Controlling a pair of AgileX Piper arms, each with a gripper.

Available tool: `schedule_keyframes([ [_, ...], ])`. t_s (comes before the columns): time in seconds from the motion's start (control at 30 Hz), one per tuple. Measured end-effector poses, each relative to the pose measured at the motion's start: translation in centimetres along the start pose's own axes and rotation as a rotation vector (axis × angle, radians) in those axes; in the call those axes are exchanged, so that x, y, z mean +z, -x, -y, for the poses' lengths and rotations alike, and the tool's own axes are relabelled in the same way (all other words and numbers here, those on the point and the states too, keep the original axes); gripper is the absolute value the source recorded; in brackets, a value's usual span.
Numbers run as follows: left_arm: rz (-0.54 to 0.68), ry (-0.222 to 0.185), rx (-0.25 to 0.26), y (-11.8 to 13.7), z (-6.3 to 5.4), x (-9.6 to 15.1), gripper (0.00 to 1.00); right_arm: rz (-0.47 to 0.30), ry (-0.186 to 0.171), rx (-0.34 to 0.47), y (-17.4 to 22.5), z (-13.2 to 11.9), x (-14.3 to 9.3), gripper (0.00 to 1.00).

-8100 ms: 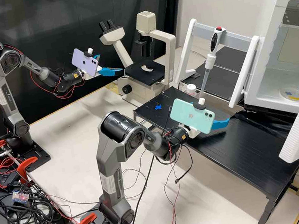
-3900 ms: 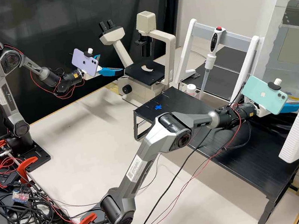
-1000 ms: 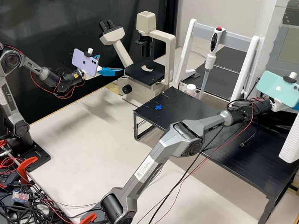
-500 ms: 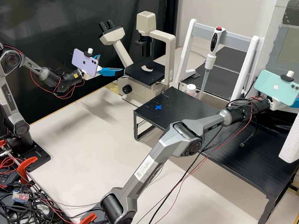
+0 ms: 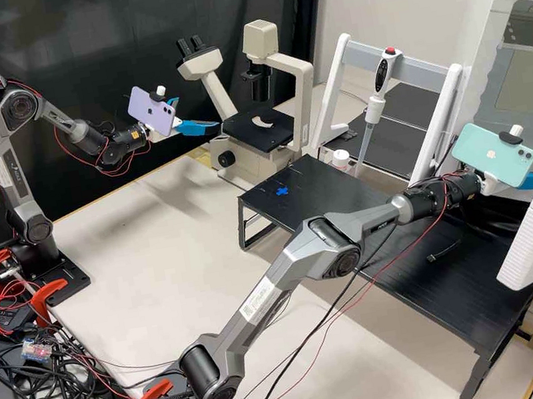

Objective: Move the petri dish to the microscope

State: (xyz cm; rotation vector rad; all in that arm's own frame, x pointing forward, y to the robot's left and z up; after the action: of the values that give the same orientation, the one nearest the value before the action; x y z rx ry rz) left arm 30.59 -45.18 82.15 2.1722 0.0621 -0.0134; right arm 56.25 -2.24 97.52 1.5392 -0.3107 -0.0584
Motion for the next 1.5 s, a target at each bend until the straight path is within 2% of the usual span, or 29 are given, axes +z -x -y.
schedule_keyframes([
  [0.03,0.000,0.000,0.000,0.0,0.0,0.0,1.00,-0.002,-0.012,0.000,0.0,0.0,0.0,0.00],
  [0.1,0.000,0.000,0.000,0.0,0.0,0.0,1.00,-0.006,-0.001,-0.003,0.0,0.0,-0.1,0.00],
  [0.13,0.000,0.000,0.000,0.0,0.0,0.0,1.00,-0.008,-0.014,-0.007,0.0,0.1,-0.1,0.00],
  [0.17,0.000,0.000,0.000,0.0,0.0,0.0,1.00,-0.008,-0.002,-0.014,0.0,0.1,-0.1,0.00],
  [0.27,0.000,0.000,0.000,0.0,0.0,0.0,1.00,-0.009,-0.021,-0.020,0.0,0.2,-0.1,0.00],
  [0.43,0.000,0.000,0.000,0.0,0.0,0.0,1.00,-0.001,-0.018,-0.031,0.0,0.5,0.2,0.00],
  [0.6,0.000,0.000,0.000,0.0,0.0,0.0,1.00,0.009,-0.041,-0.038,0.6,1.2,0.9,0.00],
  [0.67,0.000,0.000,0.000,0.0,0.0,0.0,1.00,-0.007,-0.032,-0.034,1.2,1.0,0.7,0.00],
  [0.83,0.000,0.000,0.000,0.0,0.0,0.0,1.00,-0.046,-0.047,-0.034,3.4,0.3,0.6,0.00],
  [1.0,0.000,0.000,0.000,0.0,0.0,0.0,1.00,-0.071,-0.095,-0.020,6.1,-0.6,0.8,0.00],
  [1.27,0.000,0.000,0.000,0.0,0.0,0.0,1.00,-0.080,-0.108,0.001,9.7,-1.0,2.5,0.00],
  [1.5,0.000,0.000,0.000,0.0,0.0,0.0,1.00,-0.124,-0.120,0.049,13.6,-1.6,3.7,0.00],
])
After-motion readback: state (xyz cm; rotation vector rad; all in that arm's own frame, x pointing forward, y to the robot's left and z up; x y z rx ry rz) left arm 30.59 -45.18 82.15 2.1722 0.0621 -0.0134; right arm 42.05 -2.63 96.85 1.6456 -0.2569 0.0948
